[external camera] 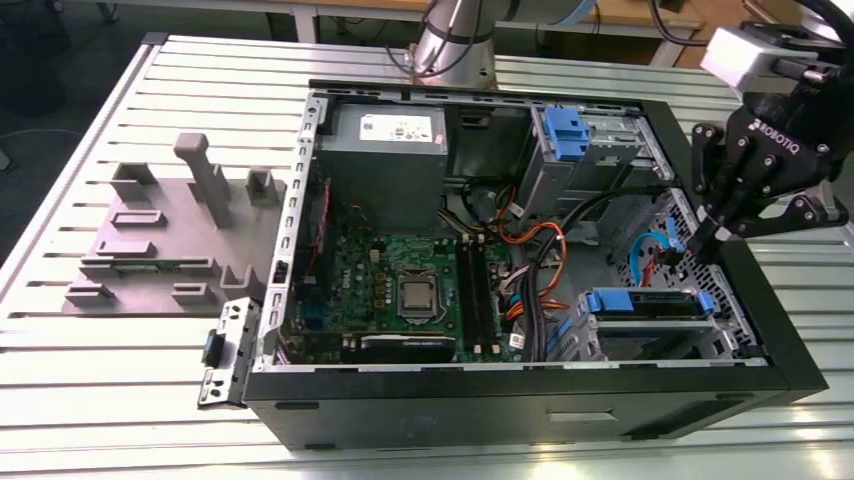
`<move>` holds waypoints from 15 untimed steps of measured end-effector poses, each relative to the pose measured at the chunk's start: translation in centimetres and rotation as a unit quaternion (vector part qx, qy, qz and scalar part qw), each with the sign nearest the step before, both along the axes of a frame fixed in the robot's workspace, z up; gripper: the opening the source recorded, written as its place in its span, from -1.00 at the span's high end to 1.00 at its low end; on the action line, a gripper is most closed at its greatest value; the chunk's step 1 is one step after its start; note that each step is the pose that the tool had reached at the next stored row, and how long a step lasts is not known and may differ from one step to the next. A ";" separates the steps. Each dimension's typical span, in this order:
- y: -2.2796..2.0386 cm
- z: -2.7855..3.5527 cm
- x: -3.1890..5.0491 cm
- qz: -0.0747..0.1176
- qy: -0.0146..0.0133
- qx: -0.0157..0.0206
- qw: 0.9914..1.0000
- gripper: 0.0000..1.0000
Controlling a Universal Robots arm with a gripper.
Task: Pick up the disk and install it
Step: 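Insert the first disk wire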
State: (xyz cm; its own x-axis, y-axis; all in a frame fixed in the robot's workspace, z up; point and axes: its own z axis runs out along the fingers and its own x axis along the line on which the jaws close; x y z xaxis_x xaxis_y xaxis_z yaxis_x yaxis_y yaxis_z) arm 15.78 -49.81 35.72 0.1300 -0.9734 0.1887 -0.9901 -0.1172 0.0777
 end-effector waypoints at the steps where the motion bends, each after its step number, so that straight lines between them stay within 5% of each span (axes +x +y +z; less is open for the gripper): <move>1: 0.09 -0.06 0.17 0.000 0.002 -0.001 1.000 0.79; 7: 0.63 -0.23 1.05 0.000 0.011 -0.002 1.000 0.79; 15: 0.72 -0.24 1.08 0.000 0.011 -0.006 1.000 0.66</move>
